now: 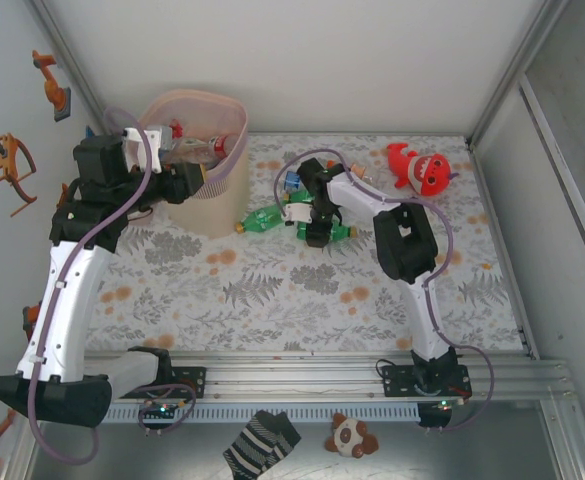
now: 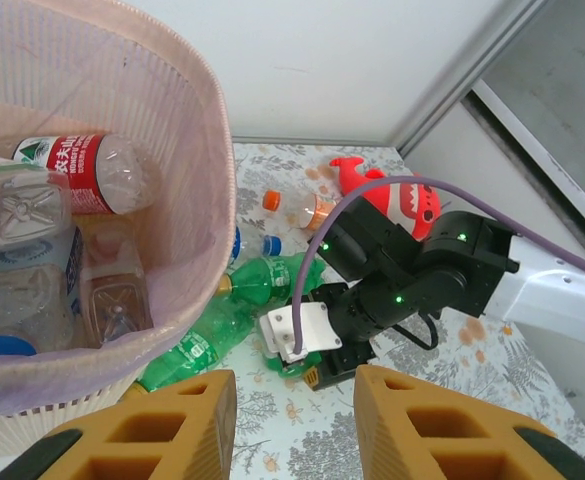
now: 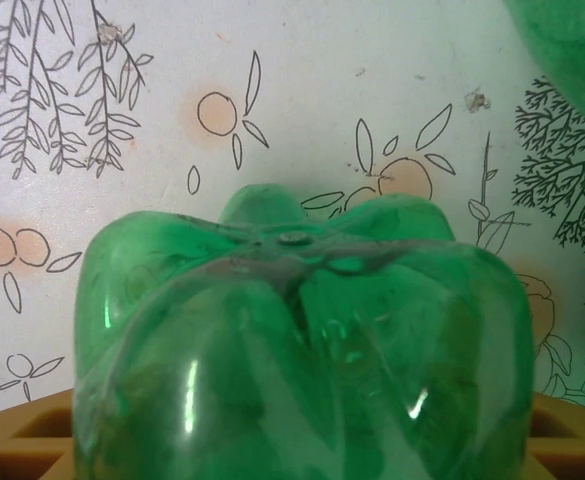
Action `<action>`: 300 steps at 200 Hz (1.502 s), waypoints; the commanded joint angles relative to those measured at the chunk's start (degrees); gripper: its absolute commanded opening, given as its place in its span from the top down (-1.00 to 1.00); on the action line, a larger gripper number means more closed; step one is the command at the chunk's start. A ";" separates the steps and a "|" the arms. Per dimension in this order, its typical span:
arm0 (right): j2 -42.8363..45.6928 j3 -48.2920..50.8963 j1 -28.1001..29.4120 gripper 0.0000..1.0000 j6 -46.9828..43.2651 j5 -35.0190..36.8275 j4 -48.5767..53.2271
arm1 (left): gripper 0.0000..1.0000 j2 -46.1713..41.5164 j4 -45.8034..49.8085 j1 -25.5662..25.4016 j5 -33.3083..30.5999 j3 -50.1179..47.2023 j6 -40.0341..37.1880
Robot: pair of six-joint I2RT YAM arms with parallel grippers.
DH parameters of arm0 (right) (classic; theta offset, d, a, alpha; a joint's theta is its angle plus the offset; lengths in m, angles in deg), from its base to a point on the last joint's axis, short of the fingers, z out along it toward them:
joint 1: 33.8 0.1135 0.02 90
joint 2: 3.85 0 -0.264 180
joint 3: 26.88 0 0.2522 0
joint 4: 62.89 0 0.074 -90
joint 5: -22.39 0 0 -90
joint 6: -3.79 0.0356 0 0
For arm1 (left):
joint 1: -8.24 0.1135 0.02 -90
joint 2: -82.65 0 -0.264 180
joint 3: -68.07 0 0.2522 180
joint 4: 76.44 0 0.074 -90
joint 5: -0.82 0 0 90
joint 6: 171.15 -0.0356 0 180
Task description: Put the plastic bottles in the bin
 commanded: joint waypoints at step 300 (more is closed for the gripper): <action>59.58 35.32 4.22 0.01 15.05 -13.06 -41.47 | -0.27 6.53 -19.03 -22.17 -2.03 1.99 19.49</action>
